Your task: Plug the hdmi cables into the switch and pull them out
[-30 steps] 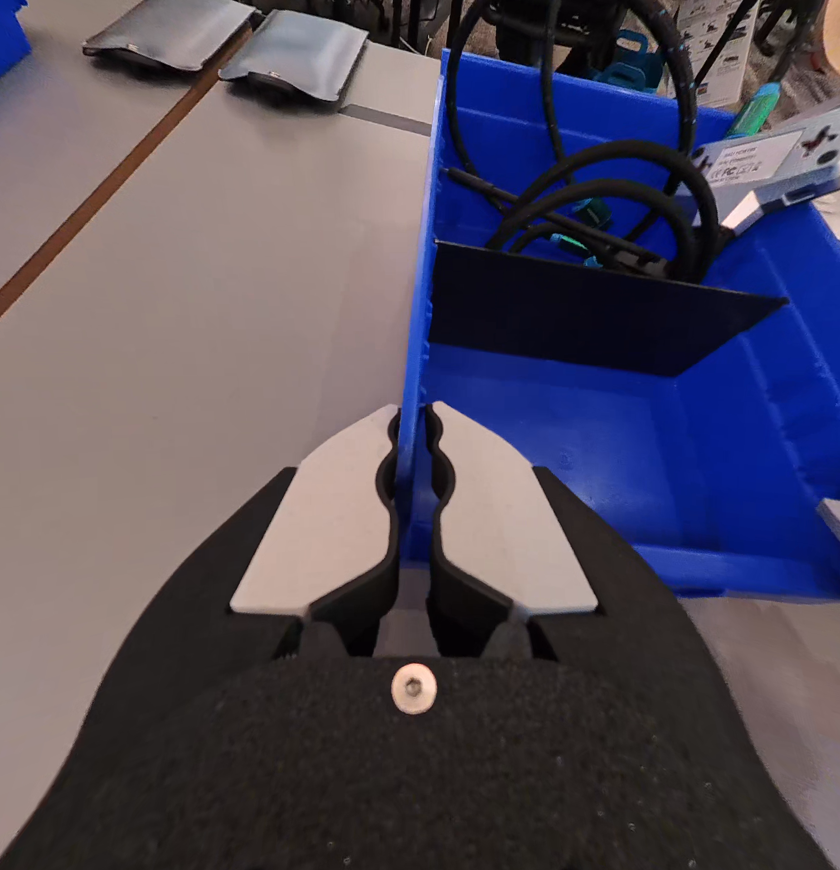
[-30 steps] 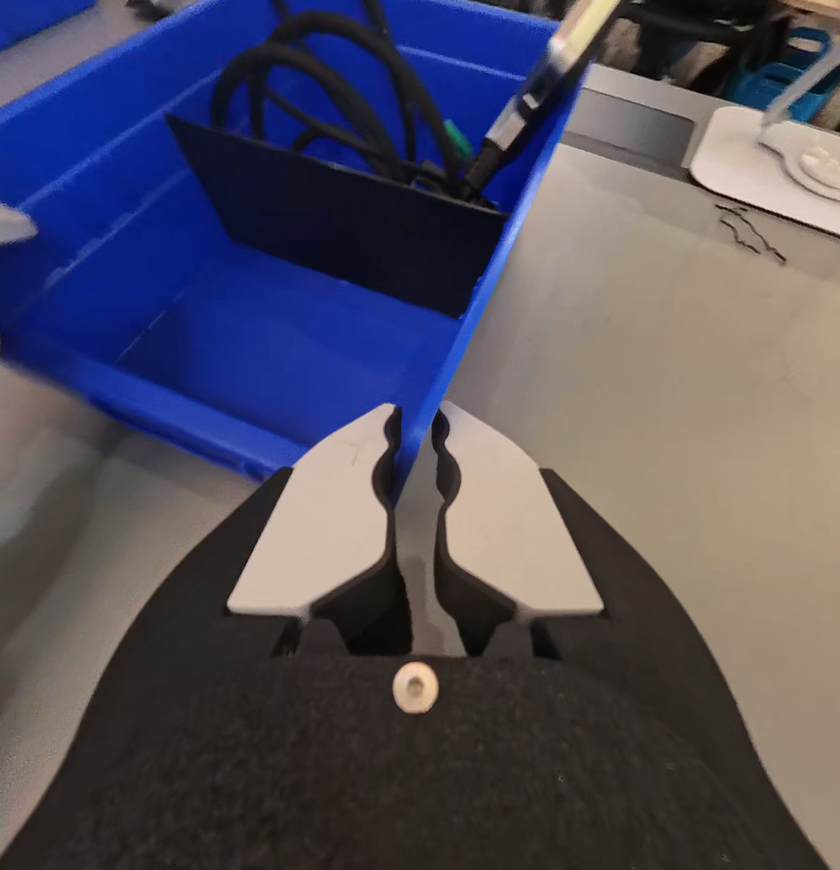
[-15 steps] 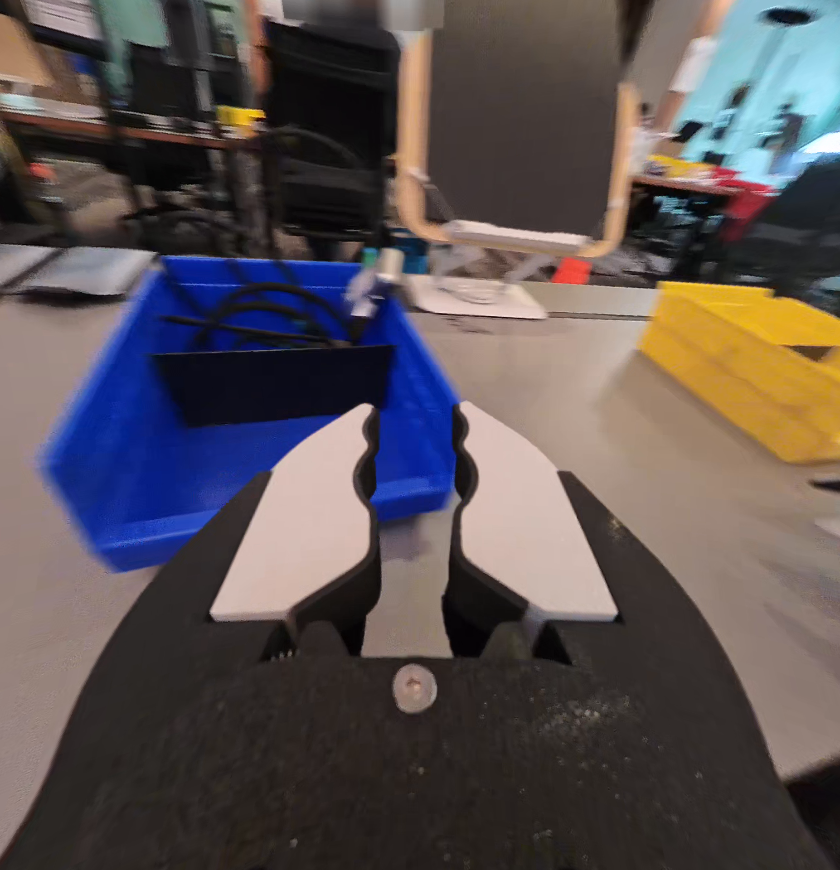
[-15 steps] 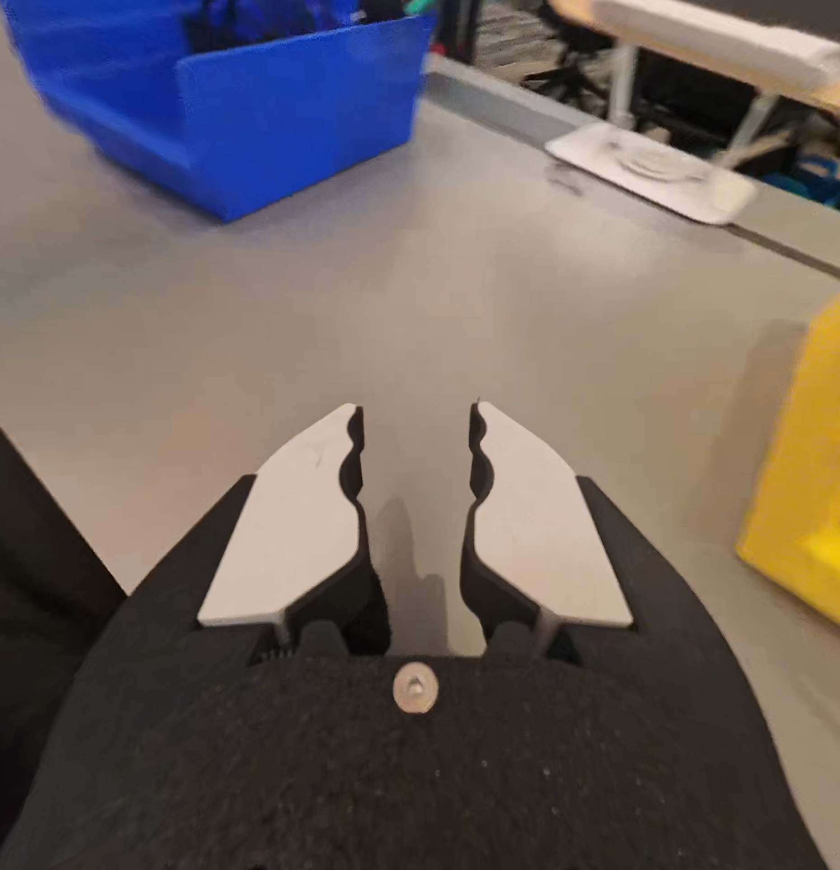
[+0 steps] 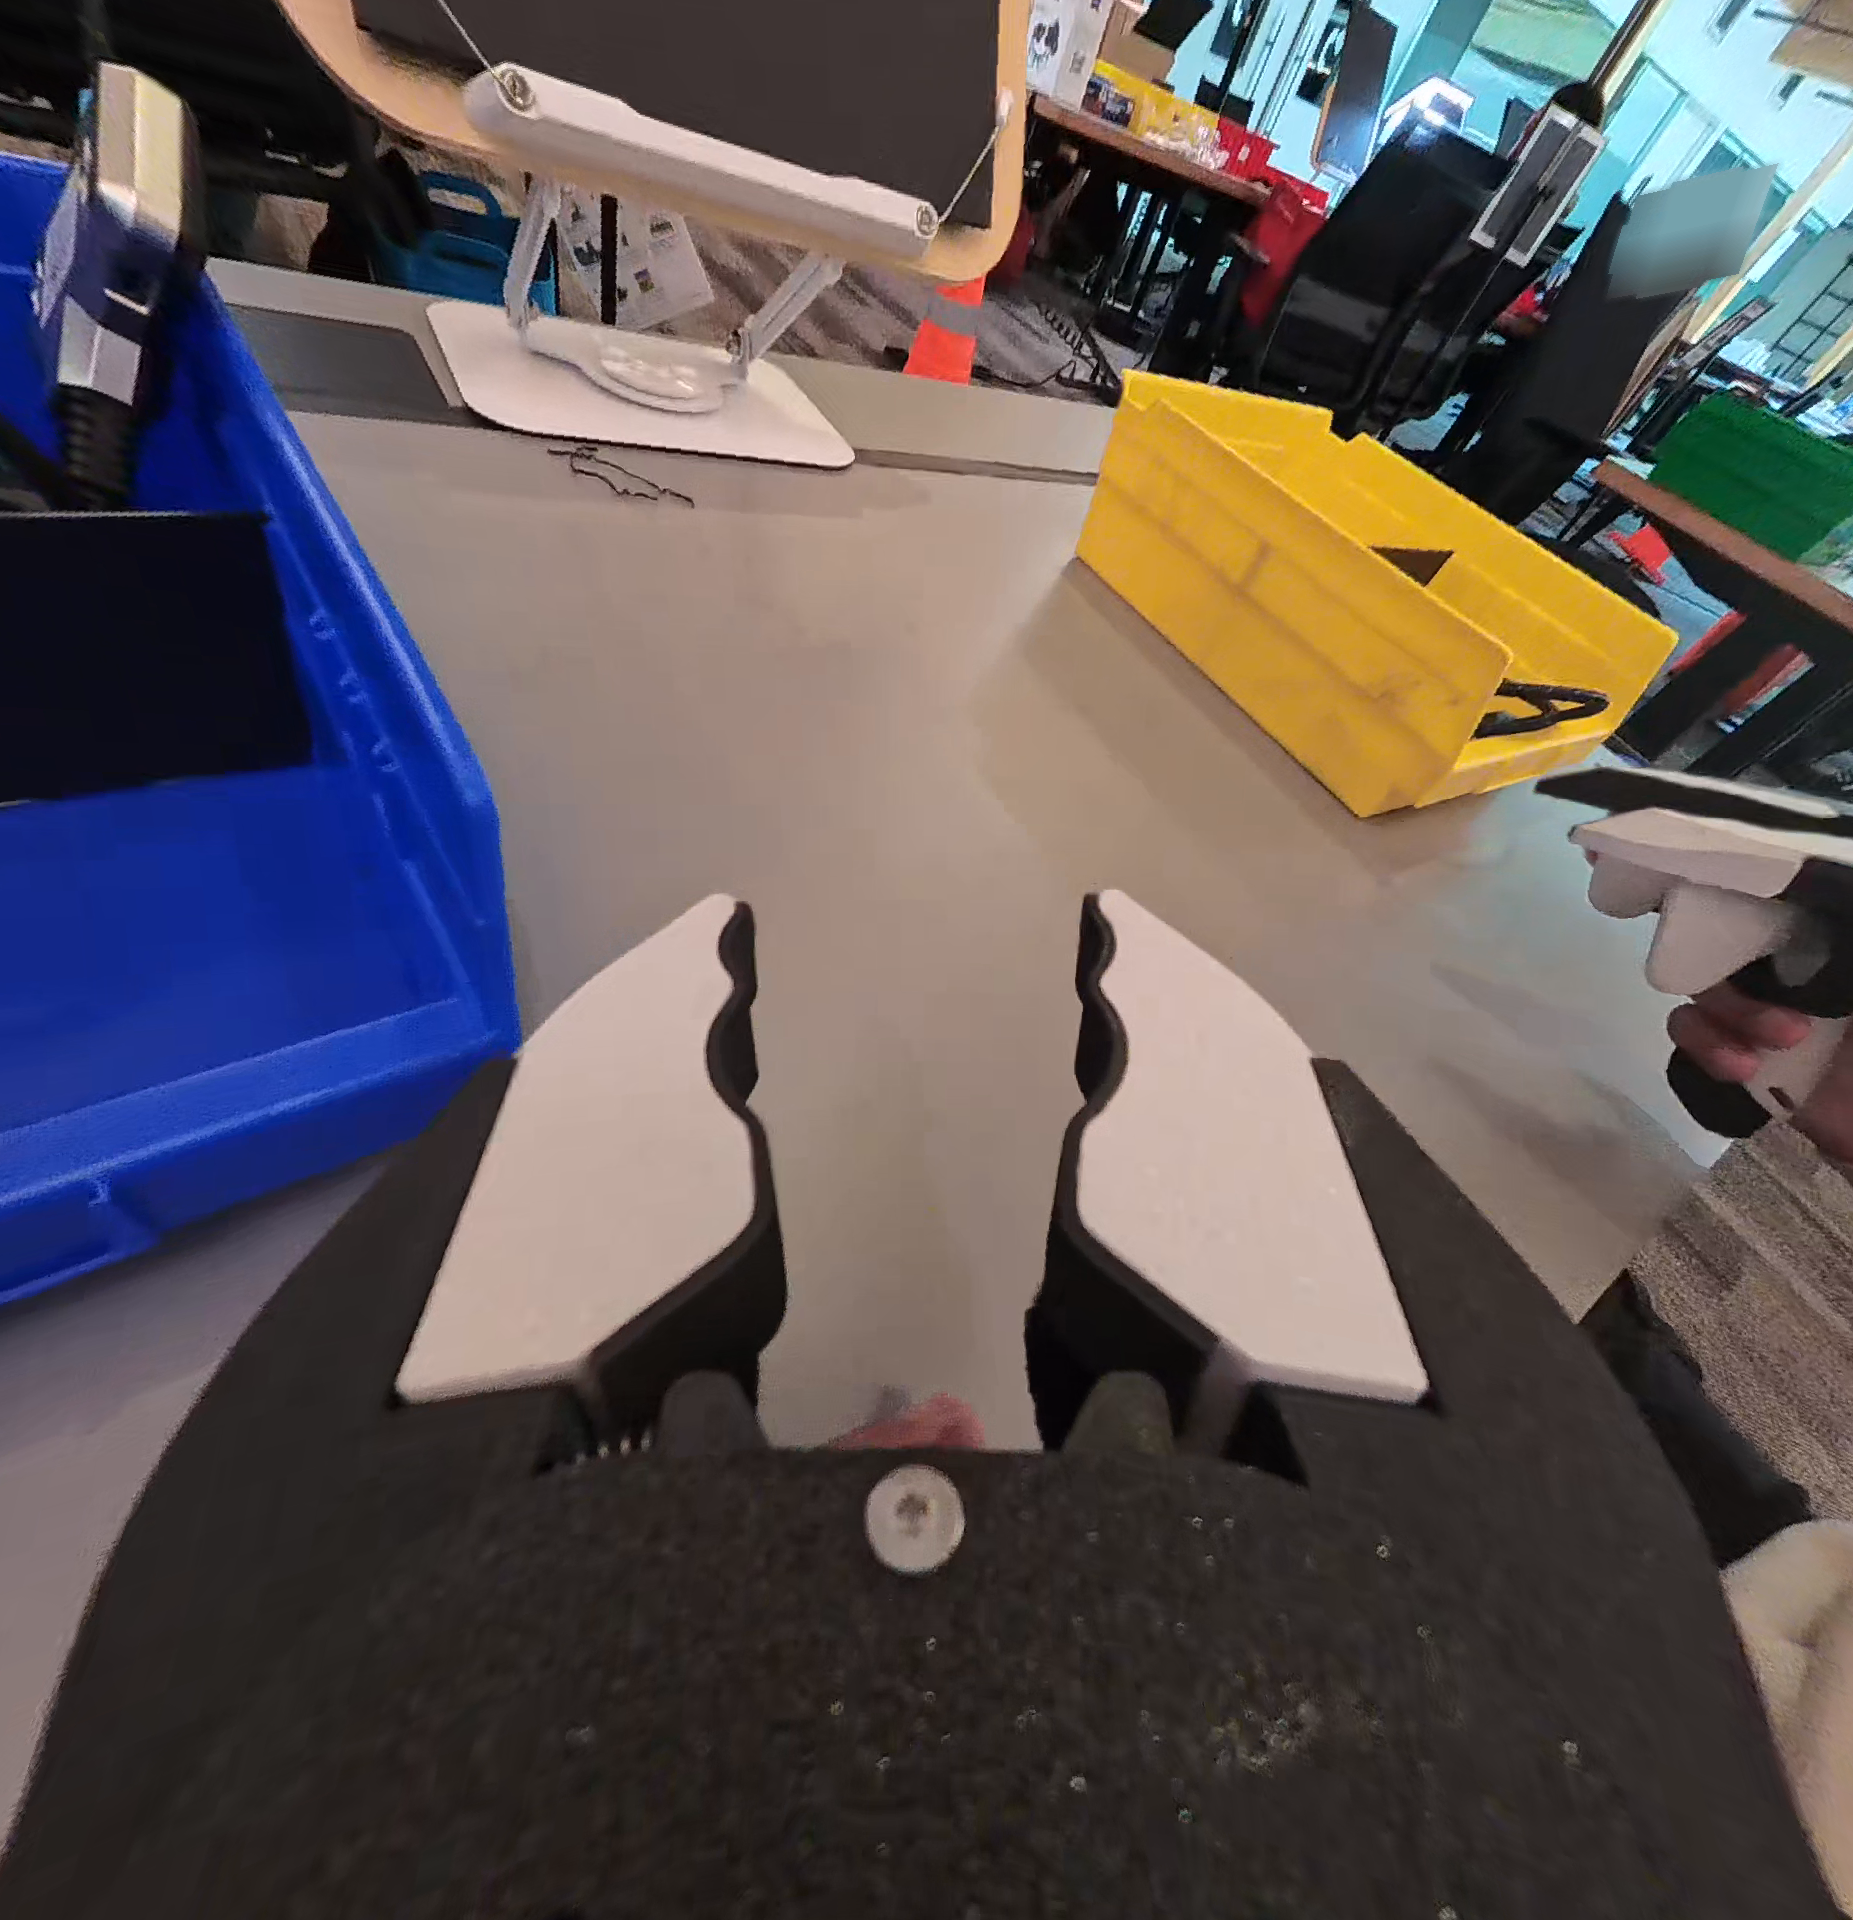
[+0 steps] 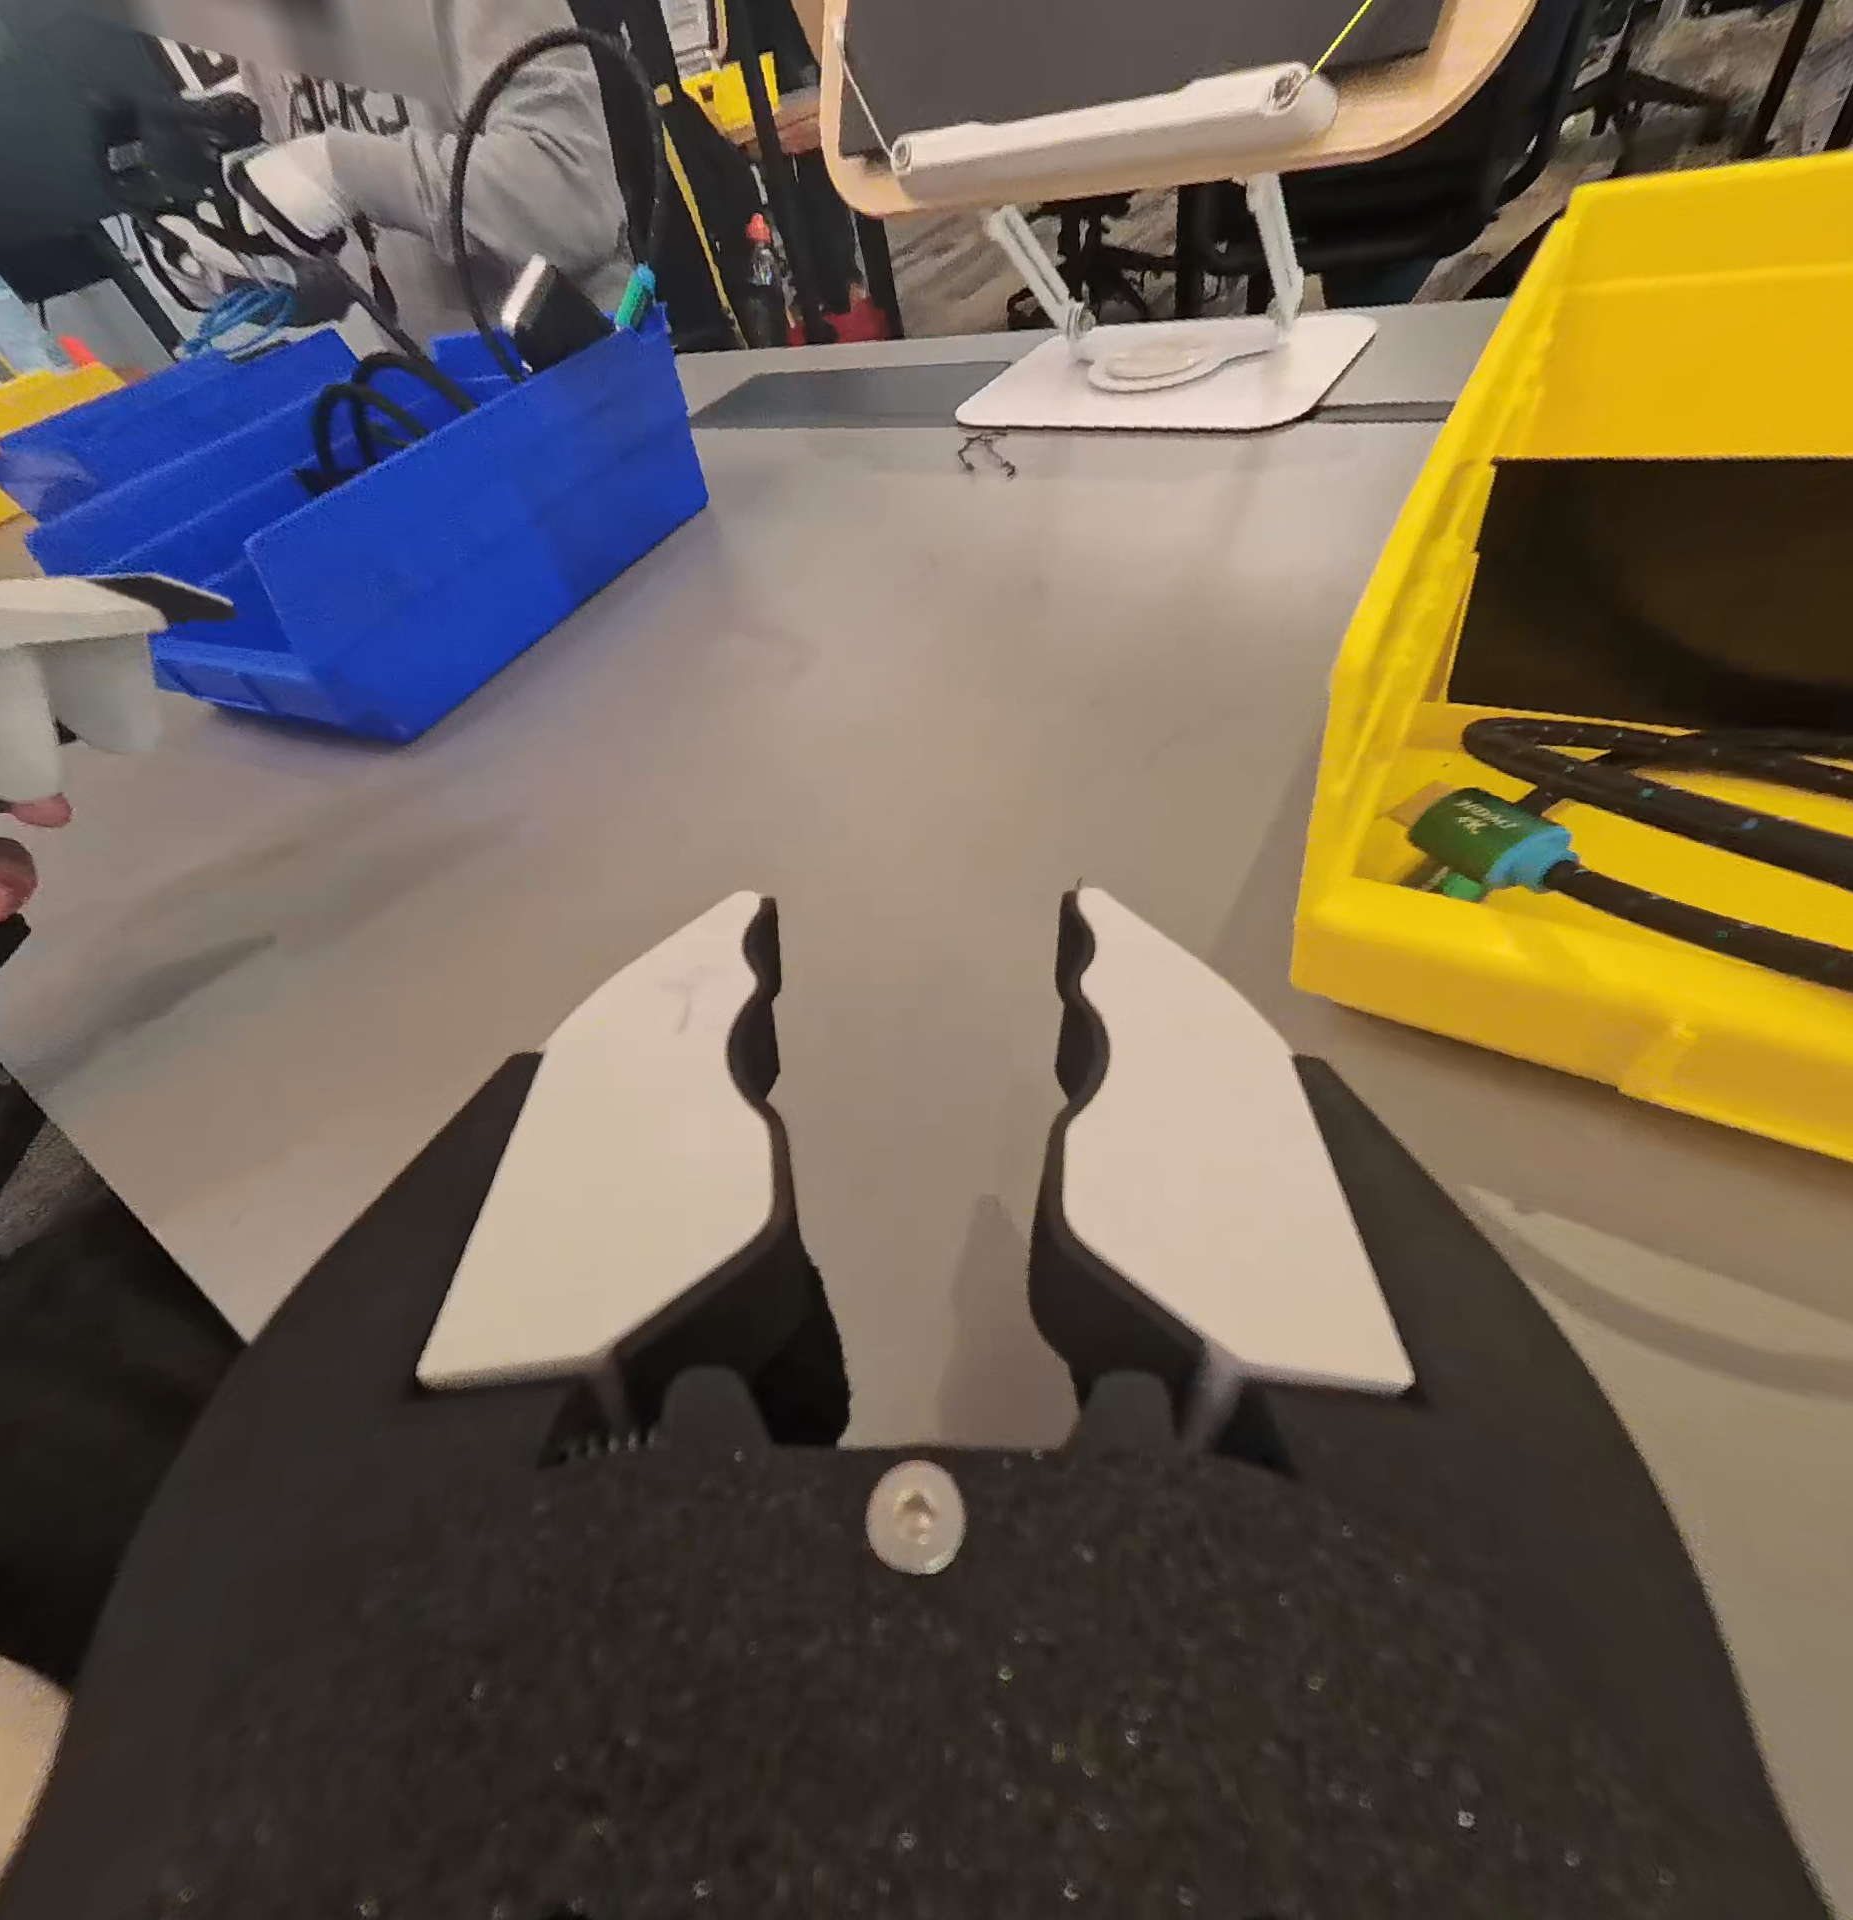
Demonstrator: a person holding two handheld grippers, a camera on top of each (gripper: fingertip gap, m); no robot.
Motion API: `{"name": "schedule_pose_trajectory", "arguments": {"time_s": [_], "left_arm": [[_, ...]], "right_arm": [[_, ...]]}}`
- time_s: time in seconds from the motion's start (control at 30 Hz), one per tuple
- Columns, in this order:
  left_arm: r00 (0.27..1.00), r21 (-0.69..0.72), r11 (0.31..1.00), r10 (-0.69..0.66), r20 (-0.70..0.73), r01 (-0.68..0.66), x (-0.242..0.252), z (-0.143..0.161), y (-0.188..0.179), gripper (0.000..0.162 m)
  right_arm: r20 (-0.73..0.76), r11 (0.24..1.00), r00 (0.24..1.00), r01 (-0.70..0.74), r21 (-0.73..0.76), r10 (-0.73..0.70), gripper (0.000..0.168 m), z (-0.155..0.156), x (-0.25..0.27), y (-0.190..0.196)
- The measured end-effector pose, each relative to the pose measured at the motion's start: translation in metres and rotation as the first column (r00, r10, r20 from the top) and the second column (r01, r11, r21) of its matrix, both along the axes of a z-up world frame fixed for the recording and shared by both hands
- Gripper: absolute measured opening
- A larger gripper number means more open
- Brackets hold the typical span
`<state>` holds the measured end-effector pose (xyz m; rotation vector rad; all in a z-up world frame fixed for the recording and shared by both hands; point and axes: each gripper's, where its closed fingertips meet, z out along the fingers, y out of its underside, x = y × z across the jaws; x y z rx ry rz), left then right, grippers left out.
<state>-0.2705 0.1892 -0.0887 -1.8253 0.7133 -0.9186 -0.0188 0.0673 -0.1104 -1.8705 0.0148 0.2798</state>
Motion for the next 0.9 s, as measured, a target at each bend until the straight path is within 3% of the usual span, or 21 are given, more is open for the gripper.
{"name": "schedule_pose_trajectory", "arguments": {"time_s": [0.37, 0.9], "left_arm": [[0.996, 0.002, 1.000, -0.002, -0.090, 0.002, -0.014, -0.019, 0.007, 0.067], [0.980, -0.017, 0.998, -0.063, -0.188, 0.061, -0.005, -0.039, -0.002, 0.065]], "right_arm": [[0.013, 0.997, 1.000, 0.020, -0.076, -0.019, 0.048, -0.018, 0.004, 0.009], [0.007, 0.995, 1.000, 0.025, -0.091, -0.025, 0.042, -0.020, 0.007, 0.006]]}}
